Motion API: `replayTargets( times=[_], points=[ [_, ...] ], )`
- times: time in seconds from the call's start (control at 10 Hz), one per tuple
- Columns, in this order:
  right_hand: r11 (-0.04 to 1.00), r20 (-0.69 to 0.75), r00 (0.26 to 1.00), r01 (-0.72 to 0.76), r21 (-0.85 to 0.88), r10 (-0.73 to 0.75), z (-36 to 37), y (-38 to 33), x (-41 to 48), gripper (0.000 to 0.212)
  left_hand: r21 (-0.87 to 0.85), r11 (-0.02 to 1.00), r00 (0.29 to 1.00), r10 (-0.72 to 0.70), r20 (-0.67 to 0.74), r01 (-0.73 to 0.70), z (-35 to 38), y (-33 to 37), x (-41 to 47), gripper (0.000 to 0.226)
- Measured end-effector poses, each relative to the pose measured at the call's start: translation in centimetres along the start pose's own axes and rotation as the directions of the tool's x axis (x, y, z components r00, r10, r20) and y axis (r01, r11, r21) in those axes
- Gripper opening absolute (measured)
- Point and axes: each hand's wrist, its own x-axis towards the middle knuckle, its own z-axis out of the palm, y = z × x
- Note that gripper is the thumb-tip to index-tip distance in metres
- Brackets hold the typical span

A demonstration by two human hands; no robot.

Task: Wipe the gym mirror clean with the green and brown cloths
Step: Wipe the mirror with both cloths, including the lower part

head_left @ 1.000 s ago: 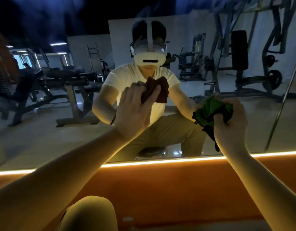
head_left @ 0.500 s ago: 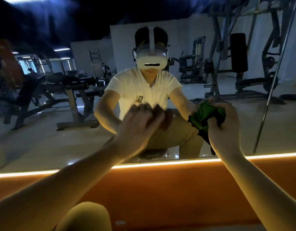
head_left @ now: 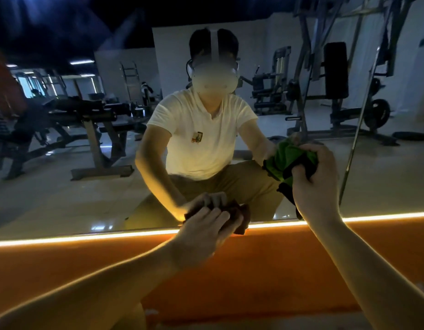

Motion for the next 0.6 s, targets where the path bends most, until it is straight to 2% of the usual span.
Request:
replayTargets(
  times=[0.1, 0.2, 0.3, 0.4, 0.5, 0.6],
  points=[
    [0.999, -0.008, 0.999, 0.041, 0.018, -0.041, -0.6, 0.5, 0.5, 0.028, 0.131, 0.991, 0.998, -0.018, -0.066, 0.026, -0.3, -3.0, 3.0, 0.029],
    [0.997, -0.024, 0.997, 0.072, 0.034, -0.072, -0.7, 1.1, 0.7, 0.028, 0.177, 0.971, 0.987, -0.151, -0.055, 0.159, -0.8, -5.6, 6.4, 0.041],
    [0.995, -0.021, 0.996, 0.084, 0.052, -0.083, -0.8, 1.8, 0.7, 0.027, 0.146, 0.938, 0.944, -0.292, -0.154, 0.314, 0.4, -5.2, 8.2, 0.053],
    [0.989, 0.002, 0.992, 0.126, 0.083, -0.126, -1.0, 2.7, 0.7, 0.027, 0.105, 0.982, 0.987, -0.151, -0.051, 0.156, 2.4, -1.8, 6.3, 0.058],
    [0.992, 0.018, 0.994, 0.102, 0.072, -0.103, -1.6, 3.2, 0.5, 0.025, 0.056, 0.998, 0.971, 0.011, 0.240, -0.025, 4.5, 3.0, 0.7, 0.066],
    [0.999, 0.050, 0.998, 0.043, 0.031, -0.045, -2.1, 3.4, 0.1, 0.027, 0.069, 0.984, 0.862, 0.108, 0.496, -0.163, 5.3, 5.3, -2.2, 0.057]
  ],
)
